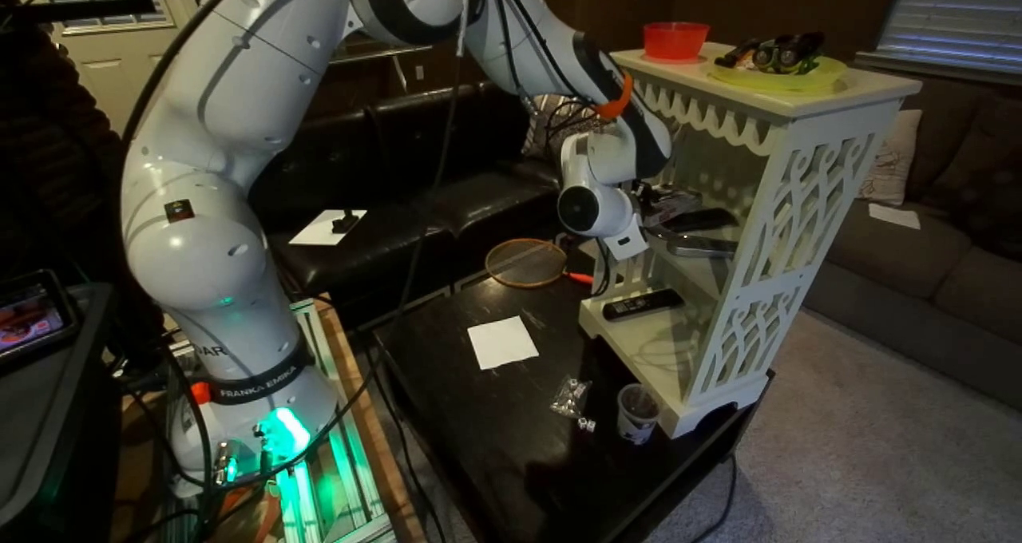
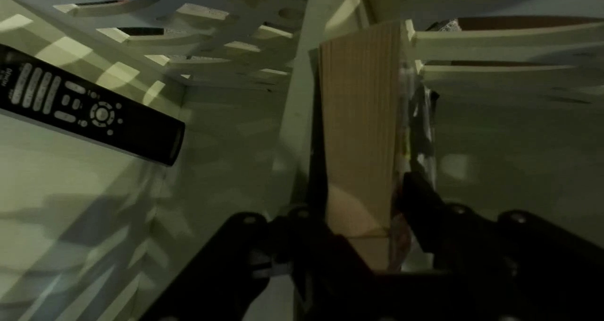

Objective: Put the blue book on top of the orange bowl.

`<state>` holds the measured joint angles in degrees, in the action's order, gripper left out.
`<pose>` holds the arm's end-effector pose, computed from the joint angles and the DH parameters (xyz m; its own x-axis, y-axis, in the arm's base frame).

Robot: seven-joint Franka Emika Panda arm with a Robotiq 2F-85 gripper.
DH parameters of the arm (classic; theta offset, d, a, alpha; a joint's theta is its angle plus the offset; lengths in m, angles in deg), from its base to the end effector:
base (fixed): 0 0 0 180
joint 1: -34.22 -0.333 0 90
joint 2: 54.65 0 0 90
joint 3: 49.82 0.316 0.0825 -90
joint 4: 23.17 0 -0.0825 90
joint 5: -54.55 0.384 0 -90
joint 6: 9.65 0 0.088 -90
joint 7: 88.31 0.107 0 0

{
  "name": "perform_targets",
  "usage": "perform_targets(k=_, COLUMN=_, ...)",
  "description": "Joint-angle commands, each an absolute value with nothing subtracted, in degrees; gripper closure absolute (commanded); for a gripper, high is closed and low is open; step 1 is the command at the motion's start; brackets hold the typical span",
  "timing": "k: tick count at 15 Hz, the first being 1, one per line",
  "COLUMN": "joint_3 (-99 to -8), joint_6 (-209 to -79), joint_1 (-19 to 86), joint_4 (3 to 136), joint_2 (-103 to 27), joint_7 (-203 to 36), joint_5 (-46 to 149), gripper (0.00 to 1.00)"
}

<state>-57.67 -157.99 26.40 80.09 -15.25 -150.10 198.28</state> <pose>0.6354 -0.0073 0.1558 0.3361 -0.9418 0.0061 -0.4139 -0.1536 -0.8973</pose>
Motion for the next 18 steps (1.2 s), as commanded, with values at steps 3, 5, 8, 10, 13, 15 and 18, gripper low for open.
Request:
perform_targets(k=3, joint_3=-58.94, joint_6=-156.62, joint_1=27.17, joint_4=79.51, joint_2=-16.02, joint_7=-146.68, joint_5=198.04, gripper=0.91)
perform_targets(k=5, joint_3=-59.06, joint_6=-155.16, joint_1=27.79, joint_4=81.26, joint_2=-17.92, joint_7=-145.72, joint_5=198.06, gripper=0.92)
perform_targets(k=8, joint_3=-58.17, joint_6=-149.52, joint_1=29.41, joint_4=87.49, joint_2=-22.33, joint_7=-143.43, joint_5=198.1, gripper=0.92)
perform_targets(k=10, joint_3=-57.32, joint_6=-142.56, joint_1=31.41, joint_4=93.22, joint_2=-25.72, joint_7=-139.76, joint_5=194.27, gripper=0.92)
perform_targets(k=13, joint_3=-57.97, joint_6=-131.74, joint_1=34.43, joint_4=101.67, joint_2=-30.36, joint_7=-135.61, joint_5=186.99, gripper=0.92)
perform_targets(k=15, joint_3=-59.43, joint_6=-127.92, joint_1=36.39, joint_4=106.26, joint_2=-33.06, joint_7=-135.18, joint_5=185.29, gripper=0.92)
perform_targets(k=18, joint_3=-62.03, joint_6=-123.26, joint_1=39.31, joint_4=112.85, joint_2=-37.22, joint_7=-135.79, joint_5=179.23, gripper=0.92)
